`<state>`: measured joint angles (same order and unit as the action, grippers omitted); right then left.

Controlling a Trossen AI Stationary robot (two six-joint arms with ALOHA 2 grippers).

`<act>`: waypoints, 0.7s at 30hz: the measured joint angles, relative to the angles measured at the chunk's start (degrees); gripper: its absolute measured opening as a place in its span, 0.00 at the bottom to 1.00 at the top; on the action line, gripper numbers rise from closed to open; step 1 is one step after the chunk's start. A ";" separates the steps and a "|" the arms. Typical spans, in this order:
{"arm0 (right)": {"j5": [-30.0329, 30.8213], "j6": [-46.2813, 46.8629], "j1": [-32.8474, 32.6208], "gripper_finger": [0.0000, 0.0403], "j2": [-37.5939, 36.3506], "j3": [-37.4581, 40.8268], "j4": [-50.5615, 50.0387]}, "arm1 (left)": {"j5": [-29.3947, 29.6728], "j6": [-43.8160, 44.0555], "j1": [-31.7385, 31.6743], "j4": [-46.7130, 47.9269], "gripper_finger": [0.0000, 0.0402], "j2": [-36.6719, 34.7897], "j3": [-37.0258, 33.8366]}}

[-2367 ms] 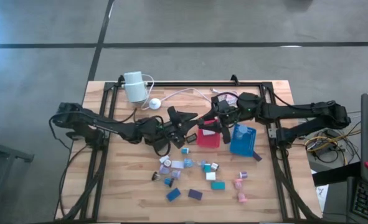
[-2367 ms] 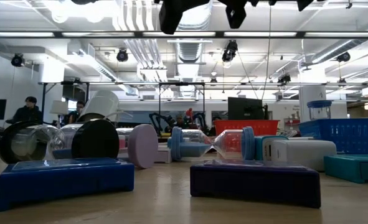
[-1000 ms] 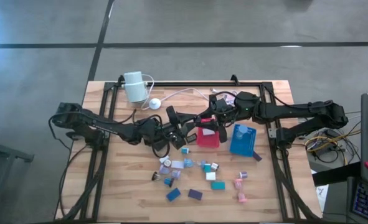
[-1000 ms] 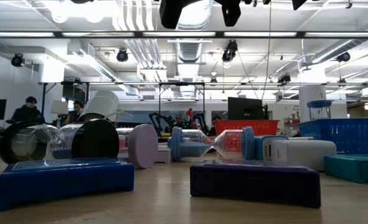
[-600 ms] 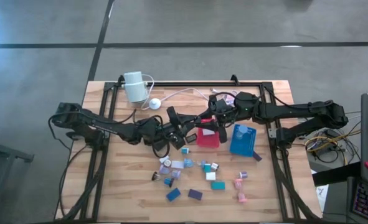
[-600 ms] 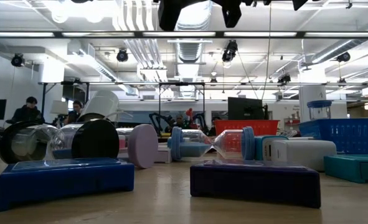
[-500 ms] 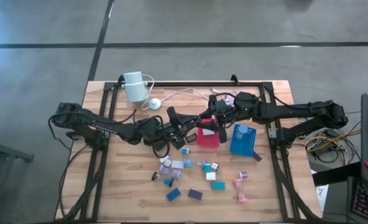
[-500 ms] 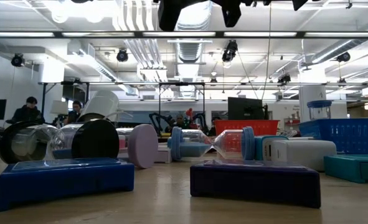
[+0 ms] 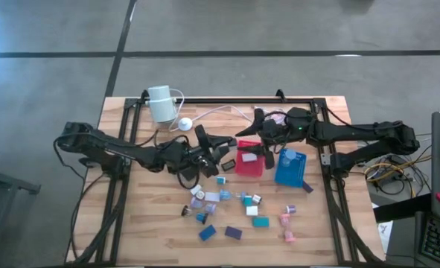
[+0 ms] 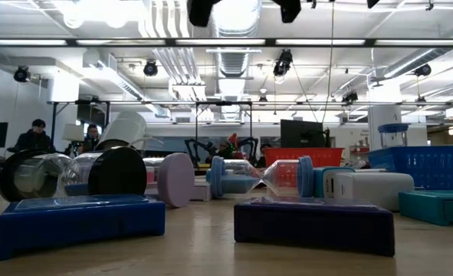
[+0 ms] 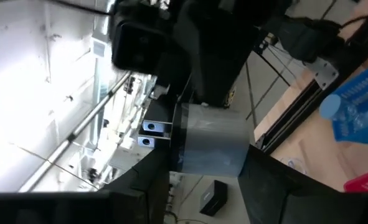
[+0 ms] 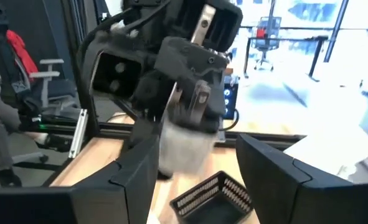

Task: Pick & Place Office items
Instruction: Put the right black and white charger adapter into the black bin

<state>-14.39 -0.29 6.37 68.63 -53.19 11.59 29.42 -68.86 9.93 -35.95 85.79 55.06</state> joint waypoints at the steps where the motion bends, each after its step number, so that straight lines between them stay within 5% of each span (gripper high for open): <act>1: -0.02 -0.39 0.00 0.52 -1.02 0.00 -0.84 | -0.04 2.06 0.00 0.75 0.39 -1.14 -0.09; 10: 0.02 -2.45 -0.58 0.43 -16.93 6.82 -10.94 | -1.73 23.57 -0.29 19.78 0.39 -17.68 -4.37; 21: 7.56 1.64 -0.85 0.17 -45.00 30.31 -6.03 | -17.23 45.72 -4.81 20.10 0.39 -35.21 -18.84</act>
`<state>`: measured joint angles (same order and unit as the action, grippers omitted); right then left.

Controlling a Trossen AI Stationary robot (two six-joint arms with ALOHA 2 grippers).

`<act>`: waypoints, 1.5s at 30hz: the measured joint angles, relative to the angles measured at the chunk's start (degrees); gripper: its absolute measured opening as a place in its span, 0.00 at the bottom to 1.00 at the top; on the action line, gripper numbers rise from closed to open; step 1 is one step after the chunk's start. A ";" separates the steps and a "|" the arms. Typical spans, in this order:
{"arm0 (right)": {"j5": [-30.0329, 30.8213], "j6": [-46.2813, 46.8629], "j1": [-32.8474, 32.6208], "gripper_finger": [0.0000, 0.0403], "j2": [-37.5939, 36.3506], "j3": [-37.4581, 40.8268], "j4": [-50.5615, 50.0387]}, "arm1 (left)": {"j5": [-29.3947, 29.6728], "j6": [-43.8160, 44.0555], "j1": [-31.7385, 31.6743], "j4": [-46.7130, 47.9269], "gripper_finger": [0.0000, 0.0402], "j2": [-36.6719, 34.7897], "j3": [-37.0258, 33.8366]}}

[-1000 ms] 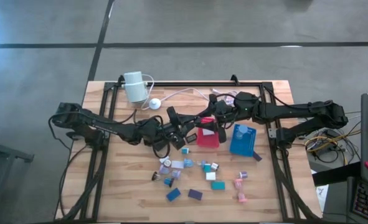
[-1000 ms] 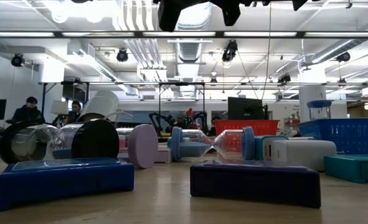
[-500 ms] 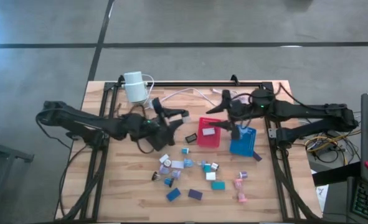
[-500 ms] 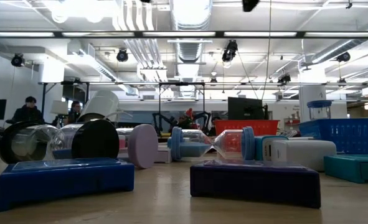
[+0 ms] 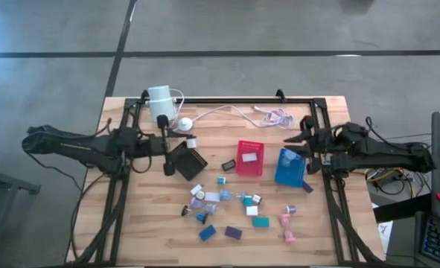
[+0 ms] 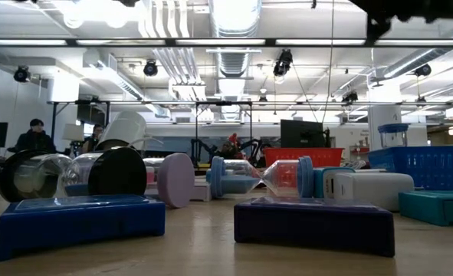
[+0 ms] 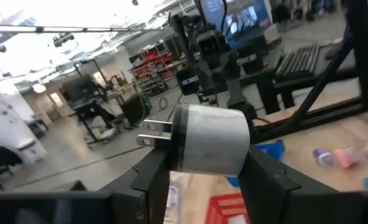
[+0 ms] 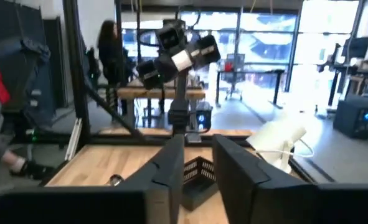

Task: Pick & Place Office items
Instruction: Put the right black and white charger adapter into the black bin

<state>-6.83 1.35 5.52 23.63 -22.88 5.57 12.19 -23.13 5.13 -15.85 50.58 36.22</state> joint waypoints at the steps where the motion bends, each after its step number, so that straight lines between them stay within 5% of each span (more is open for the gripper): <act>1: -0.02 0.15 -0.02 0.14 -2.25 2.12 -0.07 | -0.78 1.03 -0.61 -0.36 0.39 -0.98 -1.18; 10: 1.52 1.24 0.00 0.03 -14.38 15.02 2.81 | -6.00 9.33 -7.62 -10.74 0.39 -2.42 -11.13; 26: -2.01 0.30 0.00 0.03 -16.38 15.77 2.46 | -12.23 15.12 -10.60 -25.54 0.39 -7.89 -30.33; 45: -2.16 2.96 0.00 0.03 -16.34 15.92 1.82 | -13.93 15.23 -13.75 5.16 0.39 -40.67 -30.92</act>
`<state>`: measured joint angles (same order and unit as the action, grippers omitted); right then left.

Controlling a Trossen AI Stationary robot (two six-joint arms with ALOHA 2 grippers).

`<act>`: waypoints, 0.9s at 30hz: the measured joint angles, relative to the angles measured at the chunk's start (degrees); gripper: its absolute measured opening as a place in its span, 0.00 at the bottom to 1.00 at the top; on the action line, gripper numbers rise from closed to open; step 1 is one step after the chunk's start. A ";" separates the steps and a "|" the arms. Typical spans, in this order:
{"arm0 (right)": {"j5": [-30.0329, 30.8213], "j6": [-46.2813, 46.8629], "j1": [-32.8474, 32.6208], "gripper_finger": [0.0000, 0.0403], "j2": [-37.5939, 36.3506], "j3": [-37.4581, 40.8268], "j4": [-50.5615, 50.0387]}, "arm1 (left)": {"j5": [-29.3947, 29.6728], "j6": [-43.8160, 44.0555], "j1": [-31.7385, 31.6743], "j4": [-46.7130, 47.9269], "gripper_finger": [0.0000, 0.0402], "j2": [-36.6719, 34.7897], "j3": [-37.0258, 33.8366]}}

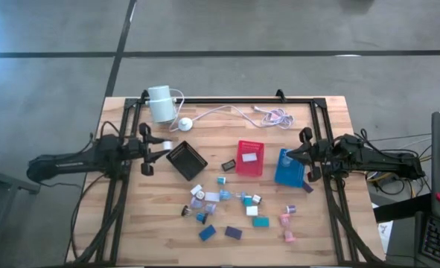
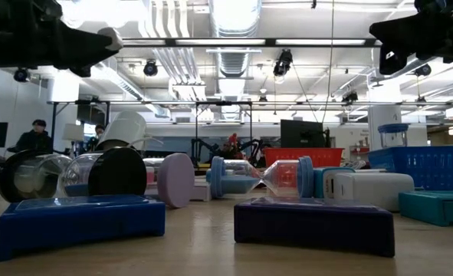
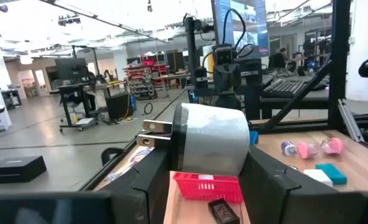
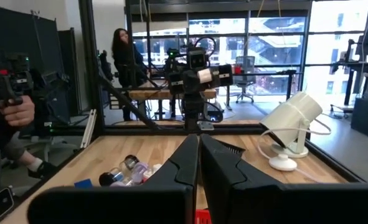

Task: Pick & Place Office items
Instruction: Put the right black and white charger adapter into the black bin

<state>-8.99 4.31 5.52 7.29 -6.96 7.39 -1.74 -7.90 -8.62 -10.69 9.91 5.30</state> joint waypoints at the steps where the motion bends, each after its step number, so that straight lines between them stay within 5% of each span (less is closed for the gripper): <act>1: 0.00 0.01 0.00 0.03 0.00 0.00 0.01 | 0.01 -0.08 0.00 0.93 0.39 -0.92 0.00; 12: 0.02 -0.30 0.00 0.03 0.00 0.00 -0.01 | 2.50 -1.08 0.00 3.47 0.39 -5.90 -1.88; 16: 0.04 -0.44 0.01 0.03 0.00 0.00 -0.01 | 7.83 2.57 0.00 4.65 0.39 -4.68 -1.43; 27: 6.22 -1.48 0.02 0.03 0.04 0.39 0.11 | 11.61 7.25 0.00 12.16 0.39 16.77 6.87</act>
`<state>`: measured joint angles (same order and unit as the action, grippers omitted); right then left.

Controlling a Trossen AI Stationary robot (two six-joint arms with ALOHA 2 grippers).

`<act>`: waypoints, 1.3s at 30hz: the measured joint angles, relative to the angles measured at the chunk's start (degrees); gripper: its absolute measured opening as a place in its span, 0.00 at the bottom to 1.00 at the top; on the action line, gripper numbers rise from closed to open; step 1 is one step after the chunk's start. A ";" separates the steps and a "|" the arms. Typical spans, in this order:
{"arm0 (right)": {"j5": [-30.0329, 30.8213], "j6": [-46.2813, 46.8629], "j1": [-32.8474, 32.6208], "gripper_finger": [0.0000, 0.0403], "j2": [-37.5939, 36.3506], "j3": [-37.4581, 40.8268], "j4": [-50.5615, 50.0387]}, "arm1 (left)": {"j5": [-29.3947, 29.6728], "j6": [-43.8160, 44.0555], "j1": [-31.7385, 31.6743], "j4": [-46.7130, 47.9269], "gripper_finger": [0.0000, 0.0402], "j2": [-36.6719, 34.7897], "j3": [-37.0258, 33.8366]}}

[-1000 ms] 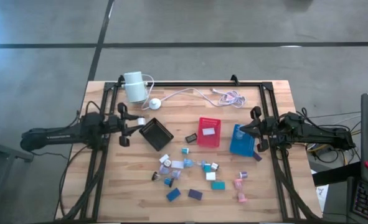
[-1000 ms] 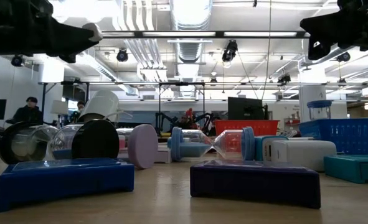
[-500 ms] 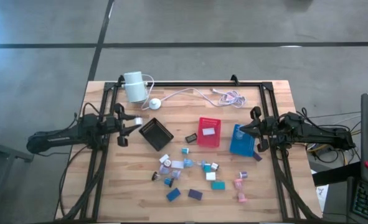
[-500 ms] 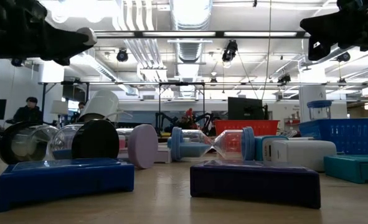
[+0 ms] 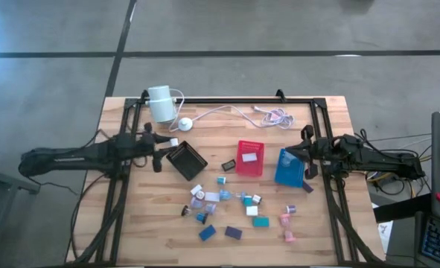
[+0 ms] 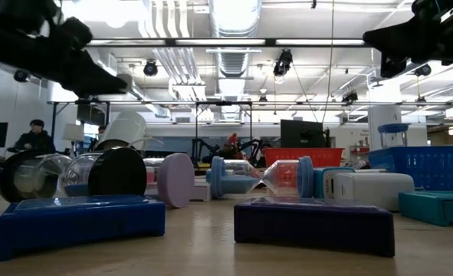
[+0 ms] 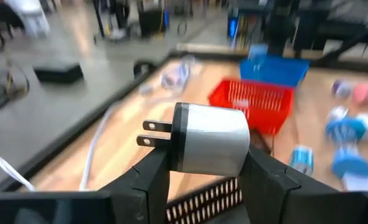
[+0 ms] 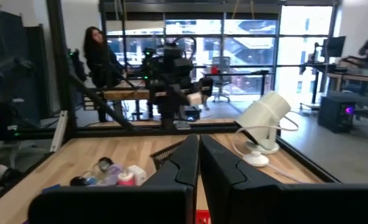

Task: Pick & Place Office items
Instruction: Put the right black and white charger adapter into the black bin

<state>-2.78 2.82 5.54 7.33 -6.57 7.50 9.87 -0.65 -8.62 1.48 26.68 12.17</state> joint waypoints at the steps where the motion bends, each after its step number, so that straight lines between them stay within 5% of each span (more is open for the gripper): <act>1: 0.01 -0.02 0.00 0.03 0.00 0.08 -0.02 | 0.04 0.39 0.00 -0.09 0.39 2.99 0.92; 9: -0.01 -0.01 0.00 0.03 -0.02 0.29 0.03 | -2.61 0.90 0.00 3.36 0.39 25.13 8.71; 18: -0.03 -0.01 0.00 0.03 -0.04 0.29 0.03 | -8.50 -2.38 0.00 3.45 0.39 40.53 12.99; 39: -0.03 -0.87 0.00 0.03 0.00 0.40 0.23 | -9.45 -3.14 -0.31 2.95 0.39 44.76 13.89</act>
<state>-2.81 1.96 5.54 7.33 -6.17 7.73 0.41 -3.79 -8.93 4.42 71.44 26.06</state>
